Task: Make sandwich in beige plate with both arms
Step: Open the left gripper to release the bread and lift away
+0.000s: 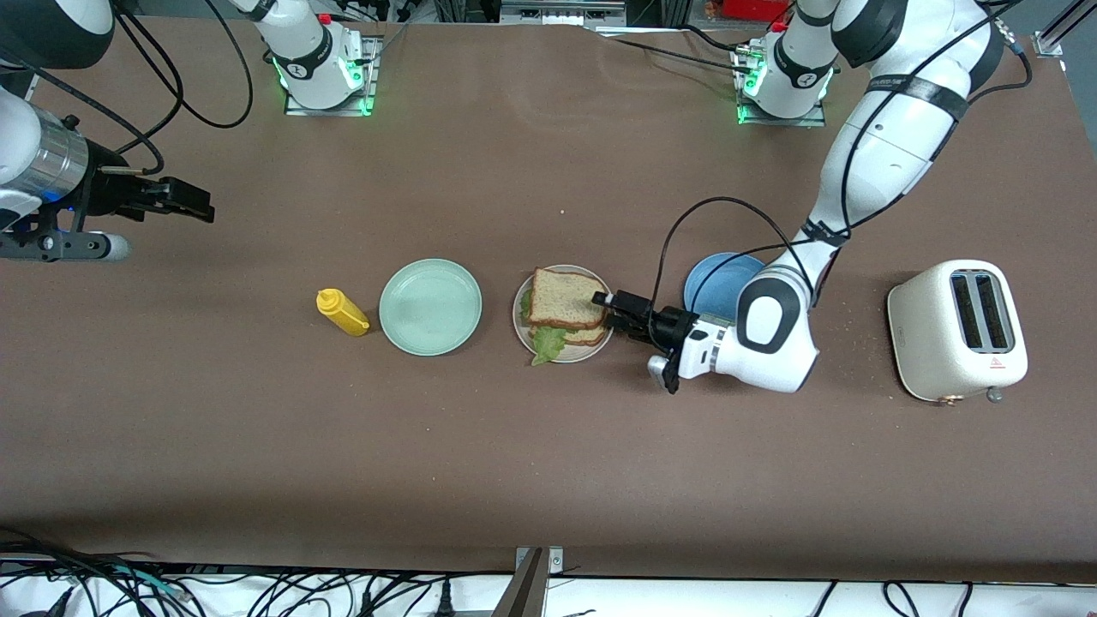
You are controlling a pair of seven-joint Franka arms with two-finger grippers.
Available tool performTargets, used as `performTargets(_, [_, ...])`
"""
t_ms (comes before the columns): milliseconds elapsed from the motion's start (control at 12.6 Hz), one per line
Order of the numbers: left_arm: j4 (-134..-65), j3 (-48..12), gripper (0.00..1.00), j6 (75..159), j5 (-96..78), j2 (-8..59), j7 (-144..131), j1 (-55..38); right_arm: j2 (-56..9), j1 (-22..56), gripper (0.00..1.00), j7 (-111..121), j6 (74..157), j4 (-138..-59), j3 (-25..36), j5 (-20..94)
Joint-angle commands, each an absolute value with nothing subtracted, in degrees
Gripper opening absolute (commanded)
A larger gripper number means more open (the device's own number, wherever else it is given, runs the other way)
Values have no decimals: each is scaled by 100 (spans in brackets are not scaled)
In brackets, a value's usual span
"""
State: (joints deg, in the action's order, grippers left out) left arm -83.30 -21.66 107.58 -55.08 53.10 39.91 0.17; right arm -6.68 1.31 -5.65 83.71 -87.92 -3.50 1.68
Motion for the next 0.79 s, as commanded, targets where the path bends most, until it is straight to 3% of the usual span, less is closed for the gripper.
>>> performTargets(0, [-8393,-2179,100,10618,-4872,4993,4043,245,-642,97,100,-563,8297,-8807,-404,105])
performTargets(715, [-8402,-2145,100,9371,-2095,3482,2726,589,-729,79,100,-448,8543,-8745,-387,149])
